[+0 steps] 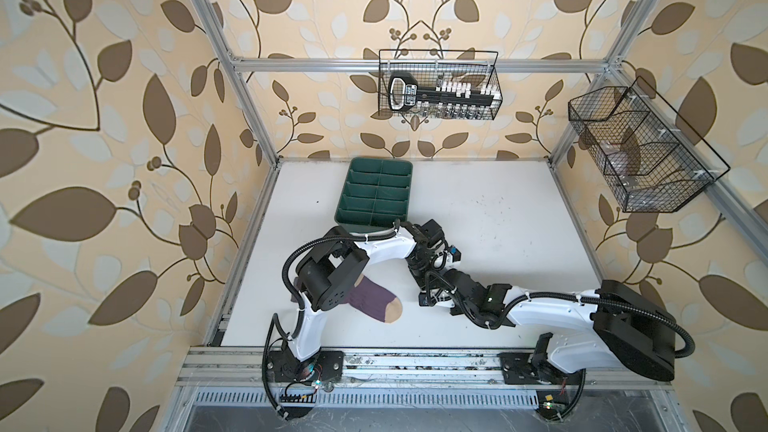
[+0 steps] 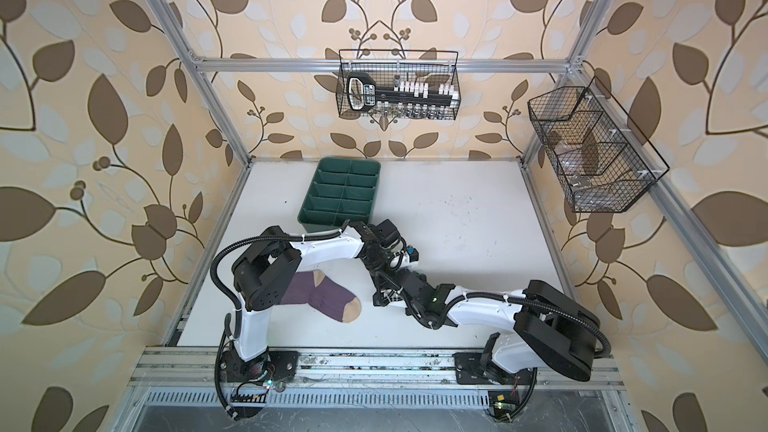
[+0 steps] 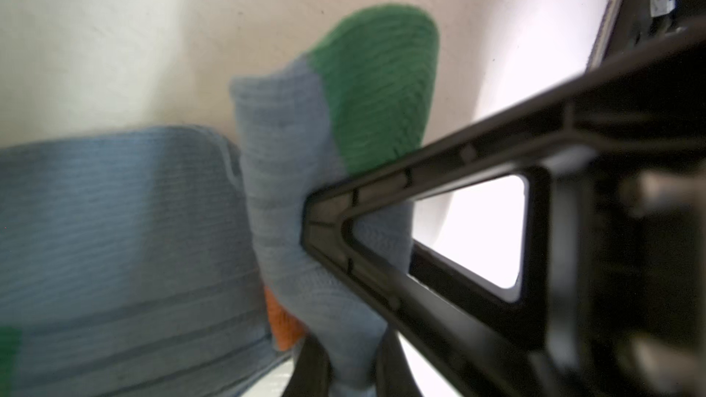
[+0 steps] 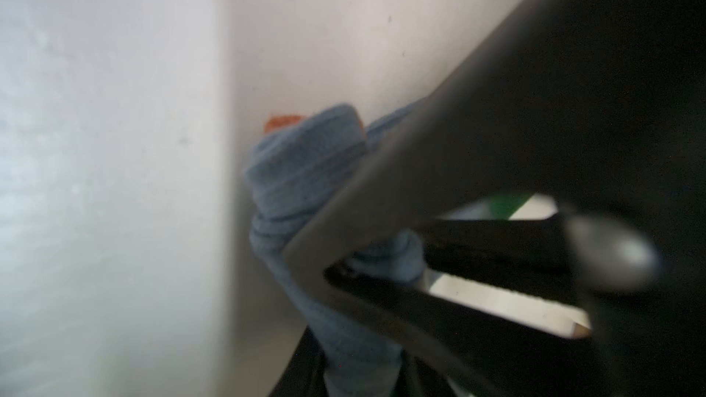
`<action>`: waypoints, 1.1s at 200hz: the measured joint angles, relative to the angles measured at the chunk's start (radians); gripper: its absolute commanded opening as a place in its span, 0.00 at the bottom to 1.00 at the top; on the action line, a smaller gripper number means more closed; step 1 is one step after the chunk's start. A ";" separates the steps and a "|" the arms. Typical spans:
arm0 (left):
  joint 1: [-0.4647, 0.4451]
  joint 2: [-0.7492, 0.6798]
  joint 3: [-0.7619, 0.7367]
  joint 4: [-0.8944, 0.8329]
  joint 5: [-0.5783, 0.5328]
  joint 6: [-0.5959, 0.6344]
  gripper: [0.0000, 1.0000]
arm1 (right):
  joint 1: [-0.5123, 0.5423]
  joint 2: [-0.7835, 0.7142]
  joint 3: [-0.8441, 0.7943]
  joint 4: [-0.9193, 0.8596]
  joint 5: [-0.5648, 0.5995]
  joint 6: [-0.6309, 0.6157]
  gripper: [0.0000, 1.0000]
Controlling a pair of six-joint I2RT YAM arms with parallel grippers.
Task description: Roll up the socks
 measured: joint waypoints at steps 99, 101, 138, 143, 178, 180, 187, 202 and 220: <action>-0.001 -0.053 -0.032 -0.007 0.004 -0.009 0.43 | -0.008 0.006 0.140 -0.323 -0.165 0.041 0.00; -0.001 -0.056 -0.034 -0.007 0.003 -0.010 0.43 | -0.009 0.003 0.142 -0.328 -0.169 0.045 0.00; -0.003 -0.185 -0.103 0.019 -0.040 -0.045 0.43 | -0.024 -0.023 0.150 -0.417 -0.215 0.103 0.00; 0.001 -0.215 -0.119 0.027 -0.055 -0.050 0.43 | -0.026 -0.025 0.150 -0.424 -0.220 0.108 0.00; 0.003 -0.510 -0.279 0.163 -0.270 -0.089 0.42 | -0.030 -0.032 0.174 -0.503 -0.265 0.137 0.00; 0.003 -0.528 -0.287 0.170 -0.288 -0.091 0.41 | -0.030 -0.031 0.176 -0.508 -0.268 0.139 0.00; 0.003 -0.592 -0.313 0.188 -0.357 -0.100 0.41 | -0.029 -0.025 0.189 -0.531 -0.285 0.143 0.00; 0.010 -0.734 -0.360 0.221 -0.514 -0.118 0.47 | -0.035 0.005 0.229 -0.589 -0.321 0.146 0.00; 0.016 -0.925 -0.413 0.243 -0.641 -0.134 0.54 | -0.063 0.069 0.300 -0.665 -0.374 0.146 0.00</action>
